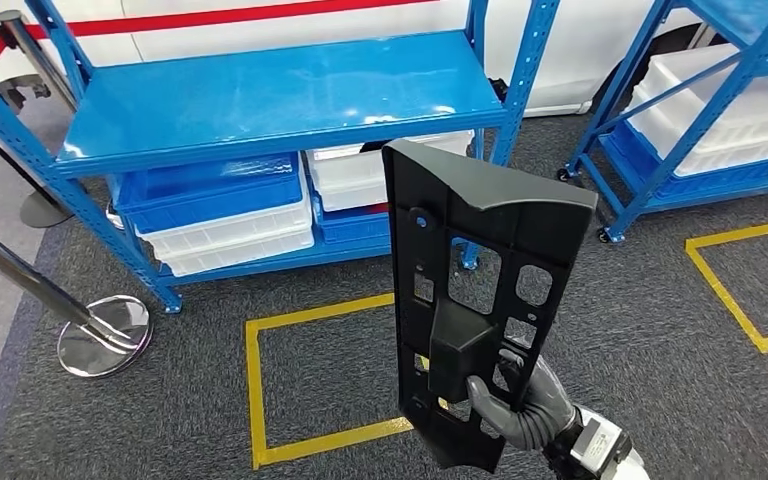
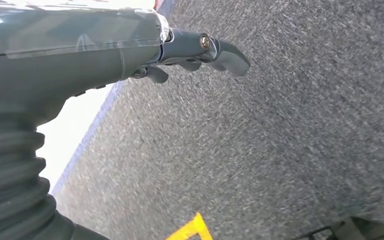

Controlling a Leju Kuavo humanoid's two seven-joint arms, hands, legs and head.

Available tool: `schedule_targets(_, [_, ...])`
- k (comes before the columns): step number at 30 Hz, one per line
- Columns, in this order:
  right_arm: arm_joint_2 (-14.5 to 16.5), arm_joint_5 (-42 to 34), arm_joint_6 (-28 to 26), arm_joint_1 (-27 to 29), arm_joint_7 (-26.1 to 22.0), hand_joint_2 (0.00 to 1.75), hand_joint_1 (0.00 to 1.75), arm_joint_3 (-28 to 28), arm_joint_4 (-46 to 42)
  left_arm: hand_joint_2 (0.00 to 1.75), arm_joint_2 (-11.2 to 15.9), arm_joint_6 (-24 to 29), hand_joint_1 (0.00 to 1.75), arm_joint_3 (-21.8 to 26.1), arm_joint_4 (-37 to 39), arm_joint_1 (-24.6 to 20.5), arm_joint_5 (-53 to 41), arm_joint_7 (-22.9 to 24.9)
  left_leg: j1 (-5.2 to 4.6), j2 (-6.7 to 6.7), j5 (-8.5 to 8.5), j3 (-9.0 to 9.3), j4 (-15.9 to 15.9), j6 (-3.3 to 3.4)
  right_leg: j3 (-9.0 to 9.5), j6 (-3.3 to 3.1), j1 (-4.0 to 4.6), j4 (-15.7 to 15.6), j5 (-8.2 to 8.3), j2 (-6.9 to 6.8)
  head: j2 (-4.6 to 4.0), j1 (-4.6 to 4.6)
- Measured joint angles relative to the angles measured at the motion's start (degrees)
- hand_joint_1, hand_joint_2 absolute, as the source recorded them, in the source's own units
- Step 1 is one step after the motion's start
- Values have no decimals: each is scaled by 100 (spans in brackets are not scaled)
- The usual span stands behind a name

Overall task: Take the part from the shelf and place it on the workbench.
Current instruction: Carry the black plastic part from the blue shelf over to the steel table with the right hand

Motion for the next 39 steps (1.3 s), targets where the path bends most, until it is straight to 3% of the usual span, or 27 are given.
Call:
schedule_targets(1, [0,17,-37,55,-18,175,175,-40,-40,175,0,-27,0,1,0,15,-10,2,18,-36,228,153,-345,-6,3,14,-7,14,-4,73,0,0])
schedule_targets(3, [0,70,-109,146,-62,175,175,-132,-139,175,-8,-102,0,1,1,53,-28,-4,56,-243,565,478,-1098,-2,-23,65,-12,58,-7,202,0,0])
schedule_targets(5, [2,148,-175,223,-94,175,175,-211,-237,175,-20,-171,0,2,3,75,-38,-8,68,-389,617,604,-1434,45,-106,143,-9,102,19,317,0,1])
schedule_targets(7, [13,251,-221,321,-97,175,175,-265,-320,175,-36,-207,0,3,3,71,-45,13,57,-324,615,598,-1484,129,-172,225,-19,112,56,413,0,2])
schedule_targets(9, [36,383,-261,420,-72,175,175,-308,-384,175,-56,-217,0,4,3,68,-42,70,60,-218,659,591,-1521,217,-248,284,-24,250,-50,293,0,3])
schedule_targets(11, [56,531,-322,469,-43,175,175,-329,-412,175,-68,-216,0,8,4,80,-13,128,48,-95,689,573,-1538,278,-502,318,-25,822,-394,35,0,4])
schedule_targets(13, [78,650,-379,521,-33,175,175,-320,-415,175,-74,-206,0,23,4,99,34,161,15,27,695,544,-1533,299,-813,334,-35,1542,-710,-77,0,4])
schedule_targets(14, [88,687,-396,564,-35,175,175,-315,-416,175,-76,-200,0,39,4,106,52,173,2,87,695,536,-1529,303,-864,330,-37,1702,-736,-92,0,4])
schedule_targets(15, [92,707,-407,605,-41,175,175,-312,-417,175,-78,-193,0,57,4,112,62,183,-7,144,694,534,-1524,304,-804,319,-35,1641,-659,-103,0,4])
schedule_targets(16, [94,717,-413,641,-49,175,175,-310,-424,175,-82,-185,0,74,4,116,64,189,-15,197,691,536,-1521,302,-637,298,-30,1370,-501,-133,0,4])
schedule_targets(18, [95,713,-411,678,-76,175,175,-307,-463,175,-94,-150,0,106,4,126,65,185,-42,291,679,546,-1512,287,-194,228,20,566,-220,-345,0,4])
schedule_targets(20, [96,685,-400,690,-112,175,175,-303,-504,175,-99,-88,0,125,4,144,67,143,-72,379,671,547,-1507,249,10,152,80,137,-142,-496,0,4])
schedule_targets(22, [96,650,-375,700,-150,175,175,-301,-509,175,-93,-23,0,144,4,163,68,73,-88,478,671,553,-1514,199,-13,95,87,104,-127,-412,0,4])
schedule_targets(24, [96,623,-341,690,-199,175,175,-296,-487,175,-73,27,0,163,4,169,59,11,-83,398,561,517,-1403,130,-25,33,50,65,-81,-308,0,3])
schedule_targets(26, [96,606,-319,625,-271,175,175,-283,-439,175,-51,52,0,185,4,169,43,-9,-62,155,219,287,-871,62,-44,-24,22,40,-37,-213,0,2])
schedule_targets(28, [95,609,-310,556,-351,175,175,-254,-377,175,-25,70,0,221,3,167,-2,14,-47,37,-130,-47,-98,23,-76,-50,27,44,-14,-106,0,2])
schedule_targets(29, [94,620,-306,538,-387,175,175,-231,-352,175,-4,85,0,237,3,166,-31,27,-41,25,-175,-136,124,13,-84,-50,30,47,-5,-42,0,2])
schedule_targets(30, [94,643,-306,529,-417,175,175,-204,-334,175,20,101,0,248,2,165,-56,36,-36,21,-103,-121,123,9,-85,-45,31,52,2,23,0,2])
schedule_targets(32, [94,758,-367,515,-489,175,175,-144,-320,175,80,125,0,261,2,167,-84,0,-13,-56,296,195,-507,23,-81,-28,30,74,10,154,0,1])
schedule_targets(34, [94,928,-494,459,-577,175,175,-77,-305,175,150,136,0,269,2,167,-139,-80,15,-243,568,526,-1236,56,-111,8,47,116,18,264,0,1])
schedule_targets(36, [94,1018,-573,348,-659,175,175,5,-239,175,206,136,0,270,2,144,-204,-139,24,-318,590,606,-1481,102,-165,72,53,132,50,357,0,2])
schedule_targets(38, [102,989,-581,229,-744,175,175,102,-97,175,244,139,0,270,2,111,-223,-162,36,-226,627,609,-1521,173,-197,141,52,119,85,414,0,2])
schedule_targets(39, [107,959,-576,168,-779,175,175,145,-14,175,261,143,0,272,2,101,-217,-166,46,-175,654,615,-1544,215,-228,169,56,171,42,349,0,2])
